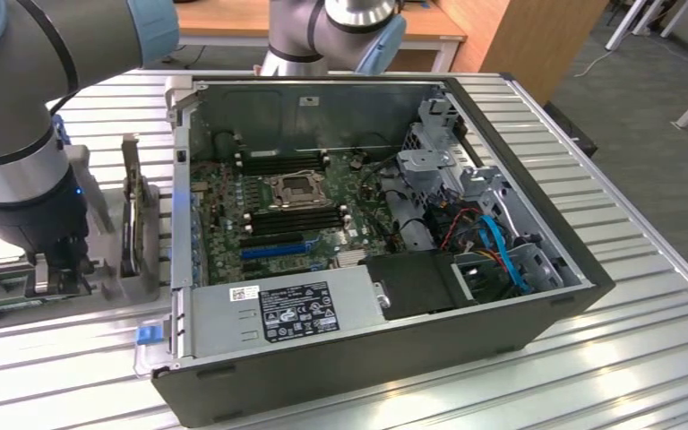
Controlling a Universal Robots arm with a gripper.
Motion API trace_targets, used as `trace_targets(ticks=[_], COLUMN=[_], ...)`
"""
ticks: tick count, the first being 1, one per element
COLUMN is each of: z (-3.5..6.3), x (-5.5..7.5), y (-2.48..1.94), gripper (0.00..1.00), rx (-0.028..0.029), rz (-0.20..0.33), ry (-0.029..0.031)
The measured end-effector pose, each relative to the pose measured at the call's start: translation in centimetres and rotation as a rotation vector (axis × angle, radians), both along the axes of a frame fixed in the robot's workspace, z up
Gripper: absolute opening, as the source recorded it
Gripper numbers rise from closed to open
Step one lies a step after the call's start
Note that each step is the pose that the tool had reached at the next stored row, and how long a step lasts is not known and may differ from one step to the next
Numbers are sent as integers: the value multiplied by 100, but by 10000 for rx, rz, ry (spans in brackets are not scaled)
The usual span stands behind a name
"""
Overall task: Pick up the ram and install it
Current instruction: 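Pick up the ram and move it above insertion slot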
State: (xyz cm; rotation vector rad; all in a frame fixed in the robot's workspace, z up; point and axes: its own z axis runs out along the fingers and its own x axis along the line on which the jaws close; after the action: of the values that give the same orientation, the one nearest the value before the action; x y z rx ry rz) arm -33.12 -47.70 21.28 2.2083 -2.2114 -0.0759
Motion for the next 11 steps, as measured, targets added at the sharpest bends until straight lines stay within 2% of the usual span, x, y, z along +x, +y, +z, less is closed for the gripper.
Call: trace_targets(ticks=[11], z=[0], x=[-114], y=[1], gripper=[35], rx=[0], rz=[1], ry=[-4])
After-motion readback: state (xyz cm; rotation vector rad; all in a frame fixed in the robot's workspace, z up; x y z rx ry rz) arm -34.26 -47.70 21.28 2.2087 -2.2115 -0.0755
